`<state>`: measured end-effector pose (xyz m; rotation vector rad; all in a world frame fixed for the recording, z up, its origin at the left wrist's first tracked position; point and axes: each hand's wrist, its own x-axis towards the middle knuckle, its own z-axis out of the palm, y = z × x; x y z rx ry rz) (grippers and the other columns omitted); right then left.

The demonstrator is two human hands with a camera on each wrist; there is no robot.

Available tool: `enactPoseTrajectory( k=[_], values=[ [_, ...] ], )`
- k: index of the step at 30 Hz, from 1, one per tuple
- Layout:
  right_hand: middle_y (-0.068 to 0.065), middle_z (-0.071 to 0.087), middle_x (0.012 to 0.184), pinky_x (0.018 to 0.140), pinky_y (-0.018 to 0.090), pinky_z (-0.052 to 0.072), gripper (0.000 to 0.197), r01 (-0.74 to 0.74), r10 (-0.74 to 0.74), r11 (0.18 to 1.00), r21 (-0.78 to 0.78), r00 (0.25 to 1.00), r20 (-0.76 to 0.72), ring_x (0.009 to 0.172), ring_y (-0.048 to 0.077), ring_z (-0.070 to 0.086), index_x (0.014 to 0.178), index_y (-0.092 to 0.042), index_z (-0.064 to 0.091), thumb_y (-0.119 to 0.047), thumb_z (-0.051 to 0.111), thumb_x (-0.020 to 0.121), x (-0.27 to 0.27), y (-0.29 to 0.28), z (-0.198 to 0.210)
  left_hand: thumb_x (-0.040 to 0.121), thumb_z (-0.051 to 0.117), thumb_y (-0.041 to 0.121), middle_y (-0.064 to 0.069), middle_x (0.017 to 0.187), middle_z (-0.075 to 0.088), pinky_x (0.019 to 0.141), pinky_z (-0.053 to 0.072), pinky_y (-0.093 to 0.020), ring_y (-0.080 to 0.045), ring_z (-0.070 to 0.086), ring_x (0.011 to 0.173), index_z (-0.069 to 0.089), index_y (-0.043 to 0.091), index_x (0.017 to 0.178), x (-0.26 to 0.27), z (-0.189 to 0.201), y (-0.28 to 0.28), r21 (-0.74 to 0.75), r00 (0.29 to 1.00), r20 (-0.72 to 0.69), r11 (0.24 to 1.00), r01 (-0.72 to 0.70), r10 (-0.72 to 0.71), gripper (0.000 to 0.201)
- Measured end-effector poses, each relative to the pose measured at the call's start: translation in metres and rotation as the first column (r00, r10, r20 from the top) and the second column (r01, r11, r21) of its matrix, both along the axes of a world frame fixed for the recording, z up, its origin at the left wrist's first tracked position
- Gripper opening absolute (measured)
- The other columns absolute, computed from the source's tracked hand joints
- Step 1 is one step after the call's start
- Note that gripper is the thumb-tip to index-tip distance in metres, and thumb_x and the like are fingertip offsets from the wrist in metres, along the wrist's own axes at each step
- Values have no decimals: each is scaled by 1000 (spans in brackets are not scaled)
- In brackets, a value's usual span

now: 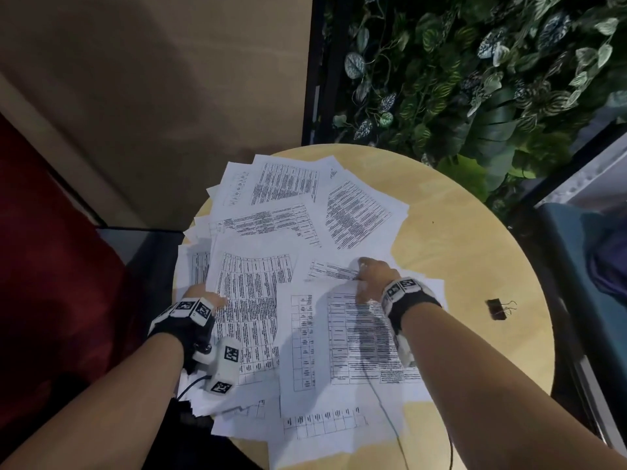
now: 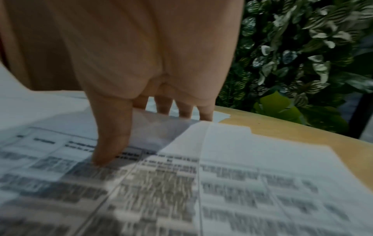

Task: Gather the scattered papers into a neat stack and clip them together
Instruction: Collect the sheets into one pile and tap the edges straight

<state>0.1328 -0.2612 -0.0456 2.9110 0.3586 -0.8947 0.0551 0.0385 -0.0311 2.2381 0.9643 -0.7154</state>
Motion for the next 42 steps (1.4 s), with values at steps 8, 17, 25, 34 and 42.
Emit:
enactPoseTrajectory(
  k=[8, 17, 25, 34, 42],
  values=[
    [-2, 17, 149, 109, 51, 27, 46, 50, -50, 999, -23, 999, 1, 139, 31, 15, 121, -35, 58, -39, 67, 76, -7, -11, -10, 92, 55, 21, -18, 143, 43, 110, 34, -35, -32, 43, 131, 42, -6, 133, 0, 0, 0, 1, 997, -45, 998, 67, -67, 52],
    [0, 29, 141, 105, 47, 30, 45, 37, -32, 997, -65, 996, 77, 129, 27, 28, 121, -40, 55, -39, 60, 76, -15, -8, -10, 94, 52, 23, -21, 150, 29, 113, 29, -37, -33, 34, 137, 29, -8, 140, 0, 1, -3, 6, 997, -57, 999, 46, -46, 60],
    [-5, 18, 146, 96, 47, 36, 42, 65, -65, 998, -1, 998, -19, 129, 26, 24, 98, -38, 67, -47, 74, 57, 1, -9, -5, 88, 60, 16, -23, 137, 48, 105, 37, -37, -35, 47, 127, 45, -10, 130, 4, -13, 3, 8, 999, -50, 1000, -20, 21, 52],
    [2, 42, 107, 83, 38, 48, 42, 99, -97, 994, 54, 994, -55, 103, 28, 52, 102, -23, 64, -39, 72, 64, 13, -1, 0, 84, 66, 25, -18, 147, 37, 110, 35, -42, -34, 40, 133, 30, -3, 142, 9, -25, 13, -61, 994, -77, 995, -84, 80, 74],
    [16, 44, 142, 103, 42, 39, 106, 602, -640, 671, 434, 765, -72, 125, 34, 48, 148, -16, 12, -14, 82, 68, -1, -57, 6, 88, 61, 20, -18, 142, 44, 105, 37, -36, -33, 45, 129, 40, -4, 136, 12, -25, 9, -41, 995, -92, 999, -31, 27, 57]
  ],
)
